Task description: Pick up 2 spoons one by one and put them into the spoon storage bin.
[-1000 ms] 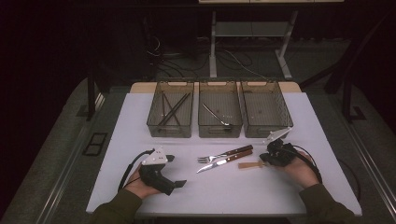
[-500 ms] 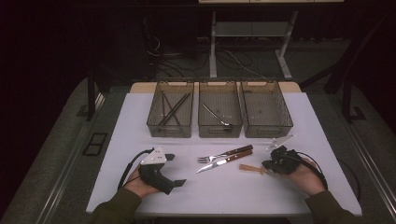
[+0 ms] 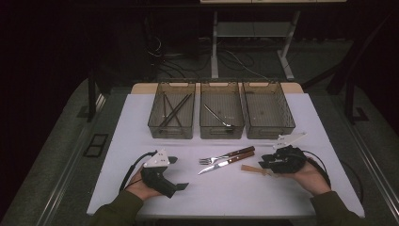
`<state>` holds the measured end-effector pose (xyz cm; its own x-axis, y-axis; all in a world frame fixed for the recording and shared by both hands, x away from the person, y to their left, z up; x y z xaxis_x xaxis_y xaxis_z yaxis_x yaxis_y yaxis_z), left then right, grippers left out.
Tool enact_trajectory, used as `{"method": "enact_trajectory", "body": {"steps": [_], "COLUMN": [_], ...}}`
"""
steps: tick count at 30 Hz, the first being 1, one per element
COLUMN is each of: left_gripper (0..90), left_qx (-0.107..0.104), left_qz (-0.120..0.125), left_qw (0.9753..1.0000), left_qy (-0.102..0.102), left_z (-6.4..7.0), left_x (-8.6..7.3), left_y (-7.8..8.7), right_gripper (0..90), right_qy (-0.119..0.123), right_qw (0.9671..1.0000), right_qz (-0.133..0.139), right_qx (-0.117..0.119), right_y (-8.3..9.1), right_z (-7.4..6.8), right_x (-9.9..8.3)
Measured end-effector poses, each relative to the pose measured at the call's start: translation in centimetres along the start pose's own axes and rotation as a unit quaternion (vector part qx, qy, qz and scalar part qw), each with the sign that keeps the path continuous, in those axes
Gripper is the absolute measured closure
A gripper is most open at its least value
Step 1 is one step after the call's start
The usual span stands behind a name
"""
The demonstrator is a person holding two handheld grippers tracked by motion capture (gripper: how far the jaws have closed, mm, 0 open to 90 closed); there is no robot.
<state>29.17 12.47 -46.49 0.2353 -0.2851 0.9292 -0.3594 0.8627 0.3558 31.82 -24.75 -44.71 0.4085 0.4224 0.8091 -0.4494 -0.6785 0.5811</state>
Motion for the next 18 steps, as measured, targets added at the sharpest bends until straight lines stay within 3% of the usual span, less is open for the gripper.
{"method": "enact_trajectory", "body": {"steps": [8, 14, 15, 17, 18], "left_gripper": [0.0, 0.0, 0.0, 0.0, 0.0], "left_qx": [-0.001, -0.002, -0.003, -0.003, -0.003], "left_qz": [-0.002, -0.002, -0.002, -0.003, -0.003], "left_qw": [1.0, 1.0, 1.0, 1.0, 1.0], "left_qy": [0.001, 0.002, 0.002, 0.002, 0.002], "left_z": [0.0, 0.1, 0.1, 0.1, 0.1], "left_x": [0.0, -0.1, -0.1, -0.1, -0.1], "left_y": [0.0, -0.1, -0.1, -0.1, -0.1], "right_gripper": [61.0, 64.3, 65.4, 67.6, 69.2], "right_qy": [0.03, 0.055, 0.072, 0.083, 0.081], "right_qw": [0.9977, 0.9959, 0.9946, 0.9938, 0.994], "right_qz": [-0.012, -0.026, -0.032, -0.036, -0.038], "right_qx": [0.059, 0.068, 0.067, 0.065, 0.064], "right_y": [-2.3, -3.4, -3.5, -3.6, -3.6], "right_z": [-1.3, -1.5, -1.4, -1.6, -1.8], "right_x": [-0.1, -0.4, -0.5, -0.7, -0.6]}}
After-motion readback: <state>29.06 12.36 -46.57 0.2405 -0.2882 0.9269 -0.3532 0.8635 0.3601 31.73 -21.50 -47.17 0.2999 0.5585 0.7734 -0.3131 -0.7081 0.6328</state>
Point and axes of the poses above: each handheld gripper's, and its own axes: y roughly backward along the jaws, x roughly out of its top, z roughly to its right, the point moved 4 cm from there along -y, roughly forward along the jaws, and after that the axes turned 14 degrees about z, right-handed, at the moved point
